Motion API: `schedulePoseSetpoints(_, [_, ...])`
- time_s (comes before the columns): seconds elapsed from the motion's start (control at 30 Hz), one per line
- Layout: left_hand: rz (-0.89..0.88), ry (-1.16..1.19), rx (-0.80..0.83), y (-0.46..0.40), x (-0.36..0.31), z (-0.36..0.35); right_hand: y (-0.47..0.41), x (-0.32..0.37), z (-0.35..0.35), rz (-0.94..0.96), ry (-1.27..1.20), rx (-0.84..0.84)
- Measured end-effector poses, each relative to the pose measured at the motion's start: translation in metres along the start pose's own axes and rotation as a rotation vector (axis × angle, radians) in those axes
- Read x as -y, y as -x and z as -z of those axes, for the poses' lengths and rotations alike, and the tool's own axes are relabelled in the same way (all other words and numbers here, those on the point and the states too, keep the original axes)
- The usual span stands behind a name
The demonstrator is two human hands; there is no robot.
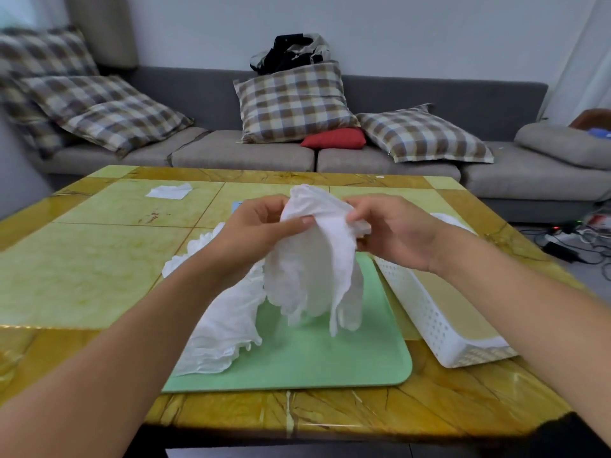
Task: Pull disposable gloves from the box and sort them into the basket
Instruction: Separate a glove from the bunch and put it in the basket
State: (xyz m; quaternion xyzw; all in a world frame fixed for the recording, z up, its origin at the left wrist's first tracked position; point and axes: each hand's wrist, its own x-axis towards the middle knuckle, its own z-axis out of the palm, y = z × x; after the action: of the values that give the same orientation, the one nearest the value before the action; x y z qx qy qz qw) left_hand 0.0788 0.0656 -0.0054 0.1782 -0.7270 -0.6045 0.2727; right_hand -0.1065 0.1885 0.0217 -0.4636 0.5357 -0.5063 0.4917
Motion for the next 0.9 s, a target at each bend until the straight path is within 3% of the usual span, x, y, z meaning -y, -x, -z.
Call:
schedulePoseSetpoints(0.07, [0.062, 0.173, -0.056, 0.001, -0.006, -0.005, -0.004, 0.004, -0.002, 0.022, -0.072, -0.039])
schedulePoseSetpoints(0.27, [0.152, 0.232, -0.203, 0.003, -0.007, -0.013, -0.003, -0.021, -0.008, -0.079, -0.195, -0.005])
schedulePoseSetpoints(0.43, [0.097, 0.236, -0.128, 0.002, -0.014, -0.014, -0.001, -0.005, -0.010, 0.086, -0.144, -0.229])
schedulePoseSetpoints(0.67, [0.060, 0.237, -0.122, -0.015, -0.042, -0.030, 0.025, 0.031, 0.010, 0.163, -0.040, -0.289])
schedulePoseSetpoints(0.9, [0.089, 0.310, -0.014, -0.054, -0.104, -0.096, 0.074, 0.078, 0.065, 0.238, -0.042, -0.436])
